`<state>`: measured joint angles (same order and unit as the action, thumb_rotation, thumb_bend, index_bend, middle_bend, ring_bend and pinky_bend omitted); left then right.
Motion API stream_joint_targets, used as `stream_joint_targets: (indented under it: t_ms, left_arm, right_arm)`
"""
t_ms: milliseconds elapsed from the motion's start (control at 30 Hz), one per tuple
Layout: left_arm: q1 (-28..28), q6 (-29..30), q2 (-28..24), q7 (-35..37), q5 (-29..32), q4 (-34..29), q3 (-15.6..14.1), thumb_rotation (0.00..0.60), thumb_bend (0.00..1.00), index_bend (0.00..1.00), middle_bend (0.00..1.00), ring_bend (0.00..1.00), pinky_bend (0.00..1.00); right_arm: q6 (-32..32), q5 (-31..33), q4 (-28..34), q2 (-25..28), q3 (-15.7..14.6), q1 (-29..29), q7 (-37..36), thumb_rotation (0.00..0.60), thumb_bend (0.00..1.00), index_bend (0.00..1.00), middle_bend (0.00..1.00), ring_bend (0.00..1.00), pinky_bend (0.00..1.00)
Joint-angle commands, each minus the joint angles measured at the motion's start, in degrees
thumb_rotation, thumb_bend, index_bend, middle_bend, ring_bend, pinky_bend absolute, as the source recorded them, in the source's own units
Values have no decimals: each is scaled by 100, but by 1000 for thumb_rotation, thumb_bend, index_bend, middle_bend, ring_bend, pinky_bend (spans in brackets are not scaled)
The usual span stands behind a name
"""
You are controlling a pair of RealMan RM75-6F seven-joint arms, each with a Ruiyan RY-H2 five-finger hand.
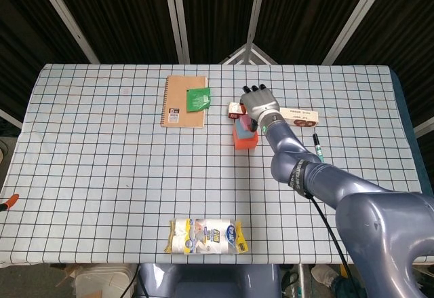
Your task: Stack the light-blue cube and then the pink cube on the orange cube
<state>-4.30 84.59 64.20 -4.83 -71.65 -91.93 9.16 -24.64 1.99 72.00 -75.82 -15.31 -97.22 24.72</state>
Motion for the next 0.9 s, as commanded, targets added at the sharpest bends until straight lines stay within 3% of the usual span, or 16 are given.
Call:
stream_joint_targets:
  t_ms: [33,300,500,667,900]
  left_arm:
    - [-2,-7,-1,4,5,0,1,600,114,31,0,0,0]
    - [4,8,-6,6,-23,-12,-12,600,114,31,0,0,0]
    - [2,12,-6,13,-45,-6,-17,600,114,31,0,0,0]
    - [-3,6,-7,26,-71,-2,-27,600,114,31,0,0,0]
    - [6,28,-26,66,-167,-15,-65,600,114,31,0,0,0]
  right_arm:
    - [-16,0,29,8,-24,-22,-13,600,351,394,0,0,0]
    - [-30,45,139,43,-132,-92,-34,600,350,368,0,0,0]
    - [-186,107,301,102,-255,-170,4,600,264,23,0,0,0]
    - [-333,-35,685,381,-168,-97,-130,600,260,0,0,0,0]
    - [-764,-606,1886,1287,-269,206,-235,600,259,0,0,0,0]
